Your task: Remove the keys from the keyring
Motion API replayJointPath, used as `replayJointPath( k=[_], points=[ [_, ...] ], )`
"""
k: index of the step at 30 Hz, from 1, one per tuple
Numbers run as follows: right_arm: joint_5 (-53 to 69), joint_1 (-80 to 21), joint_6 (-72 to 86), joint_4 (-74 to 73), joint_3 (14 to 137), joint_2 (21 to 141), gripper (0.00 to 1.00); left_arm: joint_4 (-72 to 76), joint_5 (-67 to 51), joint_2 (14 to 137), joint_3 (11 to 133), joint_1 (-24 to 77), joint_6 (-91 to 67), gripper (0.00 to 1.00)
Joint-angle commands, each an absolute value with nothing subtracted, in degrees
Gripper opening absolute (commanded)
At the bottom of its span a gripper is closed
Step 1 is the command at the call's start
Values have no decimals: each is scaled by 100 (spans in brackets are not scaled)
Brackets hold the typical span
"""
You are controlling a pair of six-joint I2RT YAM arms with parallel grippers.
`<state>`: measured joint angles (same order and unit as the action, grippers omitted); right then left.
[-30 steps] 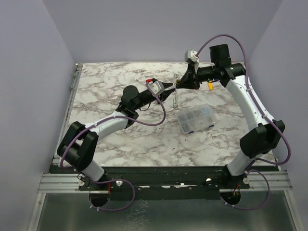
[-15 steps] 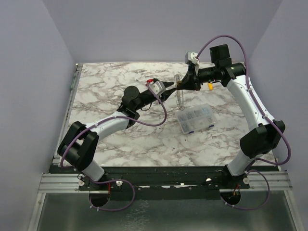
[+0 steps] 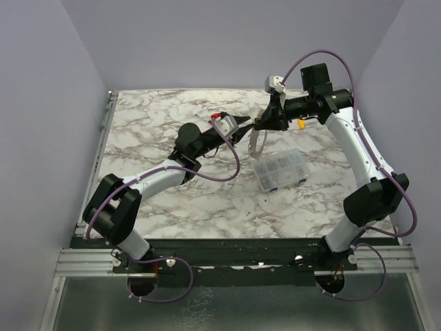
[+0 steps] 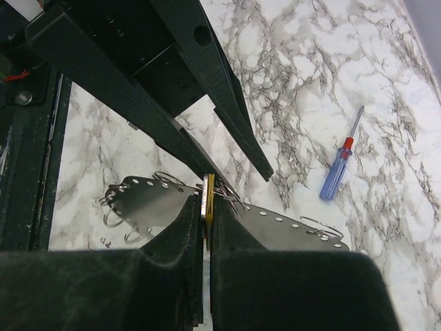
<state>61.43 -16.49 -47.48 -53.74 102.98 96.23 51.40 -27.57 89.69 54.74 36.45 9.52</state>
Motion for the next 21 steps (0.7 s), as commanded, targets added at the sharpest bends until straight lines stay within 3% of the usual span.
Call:
replayJointPath(
  k=[1,8,15,21],
  points=[
    [6376,-1679,-4844,-5434,10499,9707,1,5440,-2968,8905,5601,3791,1028,34],
    [6407,-1674,-4892,-5470,10507,9720,1,5487,-3010,8936,5619,3836,1011,35],
    [6436,-1678,-5031,-5613,10596,9793,1,5528,-3121,8915,5669,3905,1069,24],
    [6436,-1679,-5100,-5687,10609,9799,1,5545,-3164,8885,5711,3963,1083,21]
  ],
)
